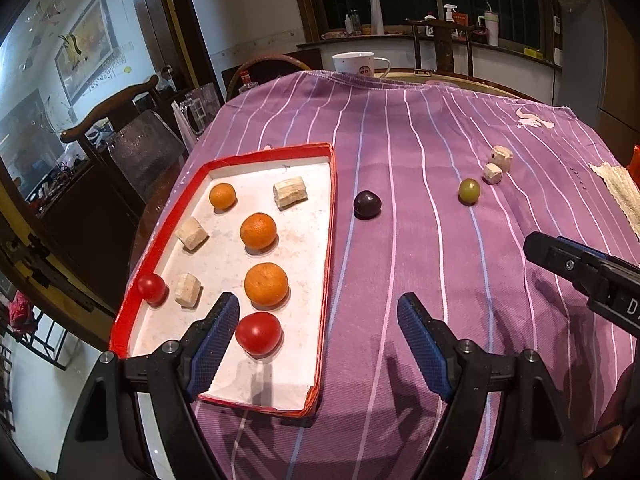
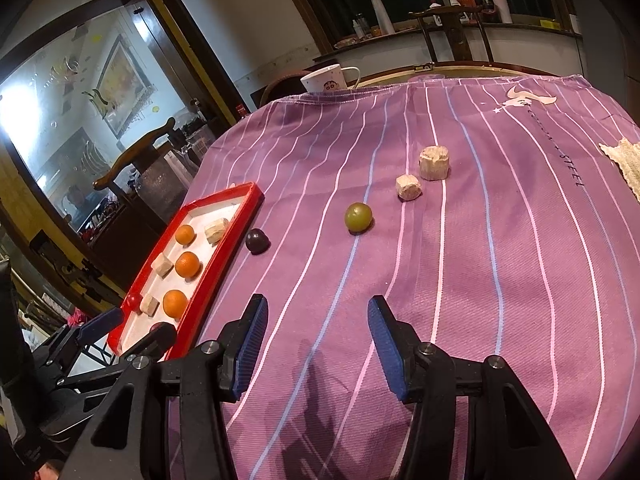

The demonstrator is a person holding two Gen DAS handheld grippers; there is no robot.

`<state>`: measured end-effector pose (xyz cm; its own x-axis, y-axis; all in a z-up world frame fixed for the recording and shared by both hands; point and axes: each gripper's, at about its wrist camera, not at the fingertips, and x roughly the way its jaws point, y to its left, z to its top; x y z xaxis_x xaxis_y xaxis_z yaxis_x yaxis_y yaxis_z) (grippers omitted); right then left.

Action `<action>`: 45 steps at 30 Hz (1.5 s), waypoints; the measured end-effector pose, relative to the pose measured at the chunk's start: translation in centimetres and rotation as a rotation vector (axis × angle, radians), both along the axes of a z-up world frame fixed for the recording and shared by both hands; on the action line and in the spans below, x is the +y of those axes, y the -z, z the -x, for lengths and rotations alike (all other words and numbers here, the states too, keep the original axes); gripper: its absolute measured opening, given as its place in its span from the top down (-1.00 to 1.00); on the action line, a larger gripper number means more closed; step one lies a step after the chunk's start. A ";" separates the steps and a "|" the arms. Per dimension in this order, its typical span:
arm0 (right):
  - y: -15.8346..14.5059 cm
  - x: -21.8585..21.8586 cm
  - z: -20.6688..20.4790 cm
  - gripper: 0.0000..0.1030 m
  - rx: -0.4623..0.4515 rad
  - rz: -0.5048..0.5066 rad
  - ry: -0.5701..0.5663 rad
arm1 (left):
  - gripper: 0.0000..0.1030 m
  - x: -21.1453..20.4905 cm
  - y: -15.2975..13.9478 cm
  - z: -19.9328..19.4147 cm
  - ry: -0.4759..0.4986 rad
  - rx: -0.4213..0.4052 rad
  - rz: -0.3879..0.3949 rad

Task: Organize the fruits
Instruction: 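Withdraw both tools from the tray toward the remaining items on the cloth, then grasp the green grape with the left tool while the right tool grasps a large white block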

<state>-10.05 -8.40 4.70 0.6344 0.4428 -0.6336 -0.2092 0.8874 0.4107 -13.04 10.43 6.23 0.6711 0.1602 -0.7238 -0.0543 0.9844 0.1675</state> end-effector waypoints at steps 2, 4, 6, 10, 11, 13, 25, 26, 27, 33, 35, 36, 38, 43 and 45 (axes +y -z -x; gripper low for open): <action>0.0 -0.2 -0.1 -0.11 0.006 0.003 -0.001 | -0.57 0.1 0.2 -0.1 0.003 0.008 0.009; -0.2 -0.7 -0.3 -0.11 0.006 0.010 0.004 | -0.57 0.2 0.3 -0.4 0.010 0.015 0.018; -0.5 -1.6 -0.5 -0.11 0.004 0.021 0.016 | -0.57 0.2 0.2 -0.8 0.027 0.022 0.039; -1.5 -4.4 -1.5 -0.11 -0.010 0.082 0.077 | -0.57 -0.3 0.1 -2.1 0.073 0.039 0.099; -1.7 -5.3 -2.0 -0.11 -0.011 0.103 0.096 | -0.57 -0.7 0.1 -2.7 0.093 0.047 0.118; -1.7 -6.6 -3.0 -0.11 -0.011 0.128 0.119 | -0.57 -1.7 0.2 -3.9 0.132 0.055 0.143; 0.1 -9.1 -13.3 -0.11 0.063 0.100 0.133 | -0.57 -7.3 2.1 -12.5 0.271 0.109 0.223; 0.2 -8.7 -14.0 -0.11 0.065 0.098 0.124 | -0.56 -7.5 2.6 -13.5 0.268 0.127 0.236; 0.4 -8.2 -14.8 -0.10 0.067 0.099 0.114 | -0.56 -7.6 2.8 -14.0 0.269 0.133 0.245; 1.8 -6.3 -17.8 -0.10 0.082 0.141 0.088 | -0.34 -8.9 3.8 -16.2 0.307 0.138 0.262; 2.3 -6.0 -18.2 -0.10 0.087 0.151 0.081 | -0.34 -9.5 4.1 -16.5 0.323 0.132 0.248; 2.5 -5.9 -18.4 -0.10 0.088 0.160 0.078 | -0.33 -9.9 4.3 -16.7 0.331 0.130 0.236; 3.1 -5.7 -18.6 -0.10 0.098 0.178 0.081 | -0.22 -10.3 4.7 -17.0 0.341 0.132 0.224; 3.4 -5.7 -18.8 -0.03 0.093 0.201 0.077 | 0.39 -10.9 5.2 -16.9 0.343 0.117 0.189; 3.3 -5.4 -18.7 0.18 0.078 0.208 0.060 | 0.55 -10.8 5.2 -16.8 0.347 0.117 0.204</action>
